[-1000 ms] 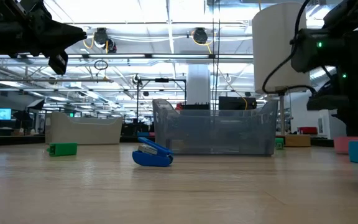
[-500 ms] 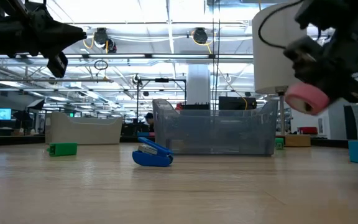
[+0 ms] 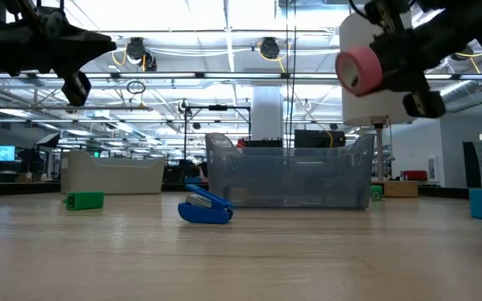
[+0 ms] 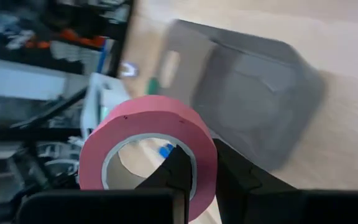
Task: Pick and place Stapler, Stapler remover, tape
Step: Put the pink tape into the grey bin
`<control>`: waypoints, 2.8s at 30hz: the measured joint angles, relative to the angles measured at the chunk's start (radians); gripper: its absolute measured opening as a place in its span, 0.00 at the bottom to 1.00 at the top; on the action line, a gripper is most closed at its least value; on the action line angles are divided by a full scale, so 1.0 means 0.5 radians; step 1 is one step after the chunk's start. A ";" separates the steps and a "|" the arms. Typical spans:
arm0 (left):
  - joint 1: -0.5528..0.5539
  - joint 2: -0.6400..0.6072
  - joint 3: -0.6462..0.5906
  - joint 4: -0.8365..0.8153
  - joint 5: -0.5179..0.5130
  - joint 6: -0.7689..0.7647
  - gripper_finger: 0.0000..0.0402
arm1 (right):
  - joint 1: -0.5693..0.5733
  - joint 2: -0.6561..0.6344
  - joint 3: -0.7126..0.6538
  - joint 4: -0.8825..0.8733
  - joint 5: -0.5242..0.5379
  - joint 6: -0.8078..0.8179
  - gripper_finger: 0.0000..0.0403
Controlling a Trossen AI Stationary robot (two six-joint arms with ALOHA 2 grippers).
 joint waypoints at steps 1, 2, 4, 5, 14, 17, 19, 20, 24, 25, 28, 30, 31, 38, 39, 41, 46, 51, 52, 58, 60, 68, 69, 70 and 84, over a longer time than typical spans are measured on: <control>0.000 0.001 0.000 0.005 0.000 0.003 0.06 | 0.000 0.000 0.000 0.044 0.000 -0.037 0.08; 0.000 0.000 0.000 0.009 0.000 0.004 0.06 | 0.000 0.000 0.000 0.088 0.000 -0.074 0.08; 0.000 0.000 0.000 0.020 0.000 -0.002 0.06 | 0.000 0.000 0.001 0.172 0.001 -0.144 0.08; 0.000 0.000 0.000 0.025 0.000 -0.012 0.06 | 0.000 0.000 0.002 0.207 0.001 -0.174 0.08; 0.000 0.000 0.000 0.026 0.002 -0.205 0.06 | 0.000 0.006 0.003 0.358 0.000 -0.314 0.08; 0.000 0.001 0.000 0.040 0.054 -0.216 0.06 | 0.000 0.006 0.003 0.359 0.001 -0.344 0.08; 0.000 0.000 0.000 0.052 0.108 -0.215 0.06 | 0.000 0.006 0.003 0.358 0.000 -0.351 0.08; 0.000 0.000 0.000 0.058 0.131 -0.213 0.06 | 0.000 0.006 0.003 0.358 0.000 -0.351 0.08; 0.000 0.001 0.000 0.097 0.129 -0.212 0.06 | 0.000 0.006 0.003 0.359 0.000 -0.365 0.08; 0.000 0.001 0.000 0.112 0.110 -0.211 0.06 | 0.000 0.006 0.003 0.358 0.000 -0.368 0.08; 0.000 0.000 0.000 0.173 0.093 -0.199 0.06 | 0.000 0.006 0.003 0.359 0.001 -0.371 0.08; 0.000 0.001 0.000 0.200 0.097 -0.172 0.06 | 0.000 0.006 0.003 0.359 0.000 -0.373 0.08; 0.000 0.000 0.000 0.213 0.100 -0.147 0.06 | 0.000 0.006 0.003 0.359 0.000 -0.373 0.08; 0.000 -0.001 0.000 0.310 0.112 0.117 0.06 | 0.000 0.006 0.003 0.359 0.004 -0.388 0.08; 0.000 0.000 0.000 0.312 0.111 0.144 0.06 | 0.000 0.006 0.003 0.359 0.005 -0.388 0.08; 0.000 0.001 0.000 0.311 0.109 0.187 0.06 | 0.000 0.006 0.003 0.359 0.006 -0.393 0.08; 0.000 0.000 0.000 0.311 0.093 0.223 0.06 | 0.000 0.006 0.003 0.359 0.008 -0.399 0.08; 0.000 0.000 0.000 0.309 0.026 0.134 0.06 | 0.000 0.006 0.003 0.359 0.008 -0.403 0.08; 0.000 0.000 0.000 0.308 0.026 0.134 0.07 | 0.000 0.006 0.003 0.359 0.008 -0.403 0.08; 0.000 0.000 0.000 0.306 -0.015 0.160 0.21 | 0.000 0.006 0.003 0.346 0.009 -0.403 0.08; 0.000 0.000 0.000 0.302 -0.077 0.172 0.28 | 0.000 0.008 0.003 0.344 0.009 -0.403 0.08; 0.001 0.000 0.000 0.278 -0.239 0.142 0.53 | -0.002 0.008 0.003 0.344 0.108 -0.447 0.09; 0.001 0.000 0.000 0.279 -0.239 0.122 0.55 | -0.002 0.008 0.003 0.344 0.108 -0.448 0.09; 0.001 0.000 0.000 0.278 -0.239 0.103 0.56 | -0.001 0.008 0.003 0.344 0.108 -0.449 0.08; 0.001 0.022 0.006 0.281 -0.683 -0.077 0.60 | -0.001 0.256 0.003 0.690 0.104 -0.469 0.08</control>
